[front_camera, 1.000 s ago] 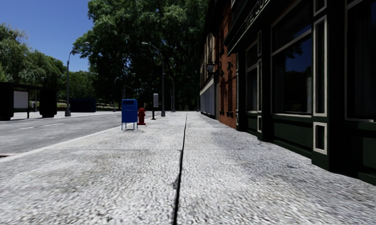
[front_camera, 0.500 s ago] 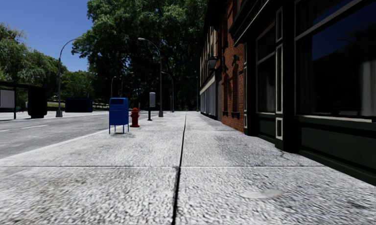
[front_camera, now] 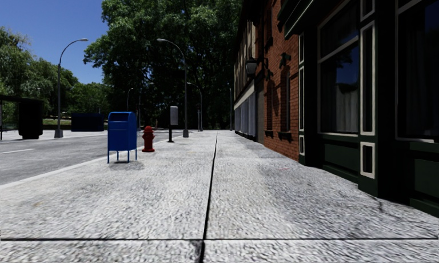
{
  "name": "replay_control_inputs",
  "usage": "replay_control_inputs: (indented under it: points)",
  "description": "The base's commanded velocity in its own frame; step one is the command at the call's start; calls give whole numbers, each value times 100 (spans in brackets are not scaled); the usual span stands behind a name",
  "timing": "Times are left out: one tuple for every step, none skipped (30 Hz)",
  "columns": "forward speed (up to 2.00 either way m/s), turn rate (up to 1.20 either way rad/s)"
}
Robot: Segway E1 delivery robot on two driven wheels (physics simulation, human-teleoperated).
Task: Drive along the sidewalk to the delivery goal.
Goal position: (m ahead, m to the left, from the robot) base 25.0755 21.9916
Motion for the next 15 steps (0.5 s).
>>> replay_control_inputs:
  points:
    - [200,0]
    - [200,0]
    - [200,0]
    - [200,0]
    - [200,0]
    - [200,0]
    - [200,0]
    - [200,0]
    - [200,0]
    - [200,0]
    - [200,0]
    - [200,0]
    - [200,0]
    - [200,0]
    - [200,0]
